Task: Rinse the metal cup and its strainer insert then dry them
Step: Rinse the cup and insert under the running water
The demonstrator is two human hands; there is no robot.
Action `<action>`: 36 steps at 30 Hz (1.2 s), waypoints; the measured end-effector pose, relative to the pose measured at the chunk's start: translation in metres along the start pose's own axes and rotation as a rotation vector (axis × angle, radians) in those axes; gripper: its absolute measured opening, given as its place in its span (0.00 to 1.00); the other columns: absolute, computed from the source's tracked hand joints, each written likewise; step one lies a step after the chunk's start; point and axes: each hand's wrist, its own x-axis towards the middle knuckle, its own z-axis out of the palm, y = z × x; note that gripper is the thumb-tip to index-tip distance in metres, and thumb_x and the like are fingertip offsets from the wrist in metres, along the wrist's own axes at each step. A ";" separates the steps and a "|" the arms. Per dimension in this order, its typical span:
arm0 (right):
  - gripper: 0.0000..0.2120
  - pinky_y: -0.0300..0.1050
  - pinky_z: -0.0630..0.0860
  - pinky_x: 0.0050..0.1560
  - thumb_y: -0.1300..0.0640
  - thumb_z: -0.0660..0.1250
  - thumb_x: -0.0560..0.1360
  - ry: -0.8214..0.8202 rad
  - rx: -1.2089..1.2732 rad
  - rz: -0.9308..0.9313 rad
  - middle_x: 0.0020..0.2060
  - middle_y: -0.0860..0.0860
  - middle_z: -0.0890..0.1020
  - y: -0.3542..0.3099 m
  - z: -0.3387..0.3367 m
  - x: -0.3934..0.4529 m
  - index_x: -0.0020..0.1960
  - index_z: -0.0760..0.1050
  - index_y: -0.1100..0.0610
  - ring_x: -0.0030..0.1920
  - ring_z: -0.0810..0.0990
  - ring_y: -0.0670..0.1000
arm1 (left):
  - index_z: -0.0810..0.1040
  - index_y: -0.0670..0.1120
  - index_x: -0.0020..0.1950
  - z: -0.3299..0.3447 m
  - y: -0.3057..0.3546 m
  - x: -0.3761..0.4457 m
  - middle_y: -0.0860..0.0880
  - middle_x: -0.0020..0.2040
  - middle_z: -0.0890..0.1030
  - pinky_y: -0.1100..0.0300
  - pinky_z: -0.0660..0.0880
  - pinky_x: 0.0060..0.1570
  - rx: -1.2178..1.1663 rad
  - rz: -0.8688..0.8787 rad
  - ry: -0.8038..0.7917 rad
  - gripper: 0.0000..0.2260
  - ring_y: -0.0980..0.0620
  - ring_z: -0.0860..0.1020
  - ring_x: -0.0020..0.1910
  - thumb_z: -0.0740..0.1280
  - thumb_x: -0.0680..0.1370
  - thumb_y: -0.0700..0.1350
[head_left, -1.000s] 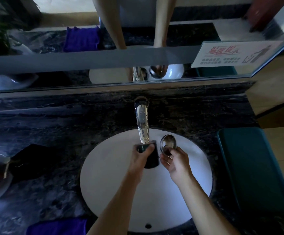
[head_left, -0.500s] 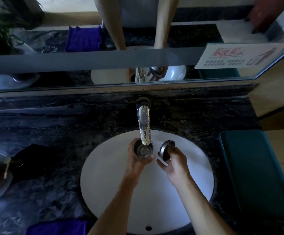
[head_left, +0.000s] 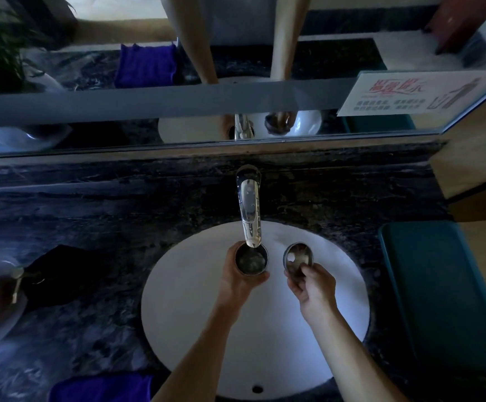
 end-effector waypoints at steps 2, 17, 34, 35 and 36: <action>0.09 0.46 0.78 0.36 0.68 0.58 0.81 -0.001 -0.006 0.001 0.56 0.68 0.81 -0.001 0.000 0.000 0.56 0.76 0.65 0.41 0.84 0.59 | 0.73 0.50 0.67 -0.003 -0.001 0.002 0.48 0.61 0.82 0.50 0.81 0.59 -0.005 -0.005 0.045 0.34 0.49 0.80 0.61 0.82 0.66 0.34; 0.09 0.48 0.78 0.40 0.69 0.57 0.81 -0.019 -0.013 0.001 0.52 0.67 0.81 0.001 0.002 -0.003 0.53 0.76 0.63 0.43 0.83 0.61 | 0.73 0.46 0.68 -0.005 0.004 0.010 0.46 0.61 0.82 0.62 0.80 0.54 0.046 -0.017 -0.013 0.35 0.54 0.81 0.58 0.80 0.66 0.28; 0.09 0.47 0.77 0.38 0.69 0.57 0.81 -0.040 -0.060 0.002 0.58 0.70 0.80 0.003 0.005 -0.007 0.56 0.76 0.66 0.49 0.82 0.63 | 0.73 0.49 0.67 -0.005 0.003 0.011 0.44 0.60 0.82 0.52 0.82 0.56 0.033 -0.007 0.030 0.34 0.44 0.81 0.60 0.81 0.65 0.32; 0.09 0.47 0.77 0.38 0.69 0.58 0.81 -0.042 -0.065 0.002 0.58 0.71 0.80 0.004 0.006 -0.007 0.55 0.76 0.66 0.49 0.81 0.63 | 0.73 0.47 0.68 -0.004 0.003 0.011 0.43 0.61 0.81 0.57 0.82 0.54 0.044 -0.010 0.018 0.35 0.44 0.81 0.60 0.80 0.66 0.30; 0.09 0.47 0.77 0.37 0.69 0.58 0.81 -0.048 -0.070 0.004 0.59 0.71 0.80 0.004 0.006 -0.007 0.54 0.76 0.65 0.50 0.81 0.63 | 0.72 0.44 0.69 -0.002 0.003 0.009 0.41 0.62 0.80 0.63 0.81 0.51 0.053 -0.007 0.000 0.35 0.44 0.80 0.60 0.79 0.66 0.27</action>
